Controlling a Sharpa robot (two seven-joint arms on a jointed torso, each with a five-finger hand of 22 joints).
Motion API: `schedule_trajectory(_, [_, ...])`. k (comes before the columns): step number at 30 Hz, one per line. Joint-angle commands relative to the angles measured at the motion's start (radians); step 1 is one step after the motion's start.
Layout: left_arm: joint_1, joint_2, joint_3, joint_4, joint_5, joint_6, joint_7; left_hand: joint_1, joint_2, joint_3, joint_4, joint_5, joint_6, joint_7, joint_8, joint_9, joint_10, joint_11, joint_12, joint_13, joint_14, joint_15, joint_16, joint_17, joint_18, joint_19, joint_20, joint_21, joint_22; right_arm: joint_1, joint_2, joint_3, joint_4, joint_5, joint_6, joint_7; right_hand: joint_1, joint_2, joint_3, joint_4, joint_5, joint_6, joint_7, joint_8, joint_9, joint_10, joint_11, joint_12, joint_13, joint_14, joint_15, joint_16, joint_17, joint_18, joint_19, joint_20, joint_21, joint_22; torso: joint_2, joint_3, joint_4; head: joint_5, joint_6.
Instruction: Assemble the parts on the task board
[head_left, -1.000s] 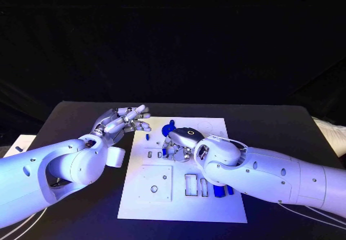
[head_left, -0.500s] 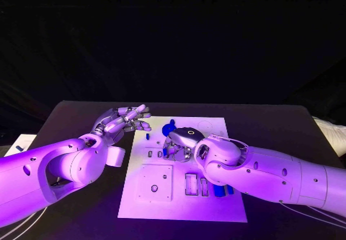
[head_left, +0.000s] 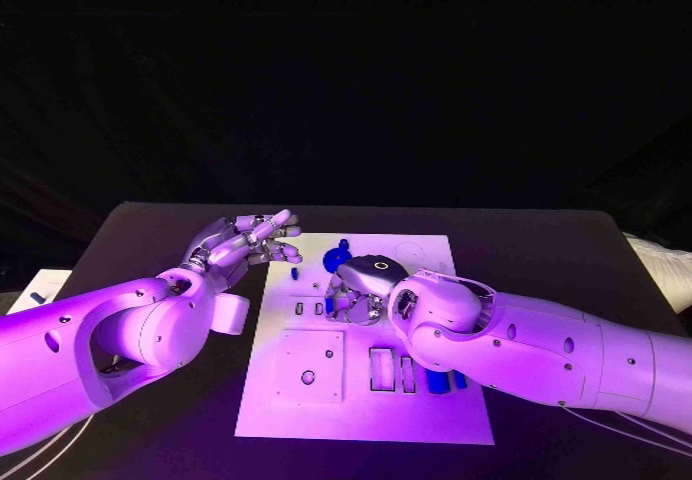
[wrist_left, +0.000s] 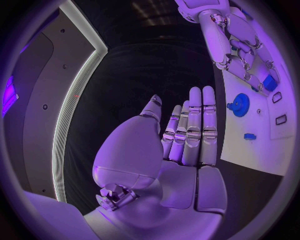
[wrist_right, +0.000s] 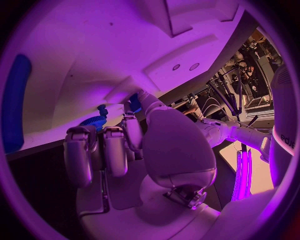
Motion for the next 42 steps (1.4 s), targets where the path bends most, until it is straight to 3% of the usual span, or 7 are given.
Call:
schedule_trajectory(1, [0.000, 0.001, 0.000, 0.002, 0.002, 0.021, 0.004, 0.000, 0.007, 0.001, -0.007, -0.002, 0.002, 0.006, -0.004, 0.000, 0.003, 0.007, -0.003, 0.000, -0.001, 0.003, -0.006, 0.001, 0.009, -0.007, -0.001, 0.005, 0.001, -0.006, -0.001, -0.006, -0.005, -0.016, 0.033, -0.031, -0.016, -0.019, -0.017, 0.008, -0.006, -0.022, 0.004, -0.009, -0.006, -0.015, 0.005, -0.024, 0.000, 0.077, 0.010, -0.006, 0.130, -0.013, 0.025, 0.010, -0.004, 0.167, 0.000, -0.0006, 0.0002, -0.001, 0.000])
schedule_trajectory(21, [0.000, 0.000, 0.000, 0.000, 0.002, 0.024, 0.003, 0.000, 0.007, 0.001, -0.007, -0.002, 0.002, 0.006, -0.004, 0.000, 0.003, 0.007, -0.004, 0.000, -0.001, 0.003, -0.007, 0.003, 0.010, -0.008, -0.001, 0.005, 0.002, -0.010, -0.014, -0.006, 0.021, -0.025, -0.067, -0.008, -0.050, -0.053, -0.067, 0.050, -0.025, -0.078, 0.015, -0.008, -0.013, -0.033, 0.016, -0.070, -0.026, 0.077, 0.020, -0.009, 0.127, -0.012, 0.023, 0.023, -0.006, 0.165, 0.000, 0.0011, 0.0000, -0.002, -0.002])
schedule_trajectory(28, [-0.001, 0.001, 0.000, -0.006, 0.002, 0.028, 0.001, 0.000, 0.010, -0.002, -0.011, -0.003, 0.002, 0.007, -0.009, -0.001, 0.003, 0.007, -0.009, 0.000, 0.008, 0.002, -0.005, 0.015, 0.011, -0.006, -0.002, 0.013, 0.006, -0.013, -0.049, 0.004, 0.079, 0.034, -0.110, 0.077, -0.012, -0.095, -0.259, 0.162, 0.036, -0.178, 0.042, -0.007, -0.027, -0.061, 0.041, -0.111, -0.051, 0.074, 0.042, -0.015, 0.122, -0.006, 0.004, 0.041, -0.021, 0.142, 0.000, 0.0010, -0.0002, -0.003, -0.002])
schedule_trajectory(31, [-0.001, 0.001, 0.000, -0.008, 0.002, 0.033, -0.008, 0.000, 0.010, -0.002, -0.012, -0.002, 0.003, 0.007, -0.010, 0.000, 0.003, 0.006, -0.009, 0.001, 0.009, 0.001, -0.005, 0.017, 0.011, -0.006, -0.002, 0.014, 0.007, -0.009, -0.074, 0.011, 0.110, 0.058, -0.134, 0.105, -0.014, -0.106, -0.303, 0.164, 0.030, -0.194, 0.047, -0.010, -0.028, -0.072, 0.046, -0.130, -0.063, 0.074, 0.045, -0.014, 0.123, -0.005, 0.001, 0.045, -0.023, 0.138, 0.000, 0.0002, -0.0008, 0.001, -0.004])
schedule_trajectory(37, [-0.001, 0.001, 0.000, -0.013, -0.012, 0.046, -0.032, 0.010, 0.014, 0.002, -0.020, -0.001, 0.005, 0.005, -0.011, 0.000, 0.007, 0.005, -0.010, 0.001, 0.010, 0.000, -0.007, 0.024, 0.011, -0.007, -0.003, 0.018, 0.009, 0.010, -0.127, 0.023, 0.159, 0.098, -0.169, 0.135, -0.014, -0.100, -0.313, 0.164, 0.031, -0.203, 0.049, -0.010, -0.028, -0.073, 0.048, -0.131, -0.065, 0.075, 0.047, -0.013, 0.125, -0.005, 0.002, 0.047, -0.023, 0.139, 0.000, 0.0007, -0.0017, 0.002, -0.003])
schedule_trajectory(40, [-0.001, 0.001, 0.000, -0.019, -0.050, 0.057, -0.068, 0.014, 0.020, 0.005, -0.026, -0.002, 0.022, -0.010, -0.009, 0.002, 0.043, -0.011, 0.001, 0.007, 0.056, -0.016, 0.020, 0.051, 0.013, 0.015, -0.014, 0.045, 0.024, 0.029, -0.166, 0.027, 0.187, 0.161, -0.149, 0.169, -0.001, -0.074, -0.301, 0.162, 0.035, -0.202, 0.049, -0.007, -0.026, -0.071, 0.048, -0.125, -0.064, 0.075, 0.047, -0.013, 0.126, -0.005, 0.002, 0.048, -0.022, 0.140, -0.001, 0.0006, -0.0006, 0.004, -0.003])
schedule_trajectory(42, [-0.001, 0.002, 0.000, -0.027, -0.105, 0.071, -0.121, 0.017, 0.023, 0.008, -0.029, -0.003, 0.041, -0.027, -0.005, 0.003, 0.112, -0.034, 0.027, 0.021, 0.133, -0.040, 0.075, 0.092, 0.015, 0.058, -0.035, 0.090, 0.047, 0.047, -0.202, 0.030, 0.206, 0.238, -0.122, 0.210, 0.025, -0.031, -0.278, 0.153, 0.030, -0.180, 0.043, 0.002, -0.020, -0.069, 0.042, -0.117, -0.062, 0.075, 0.044, -0.013, 0.126, -0.006, 0.003, 0.047, -0.022, 0.141, -0.002, 0.0014, 0.0007, 0.005, -0.003])
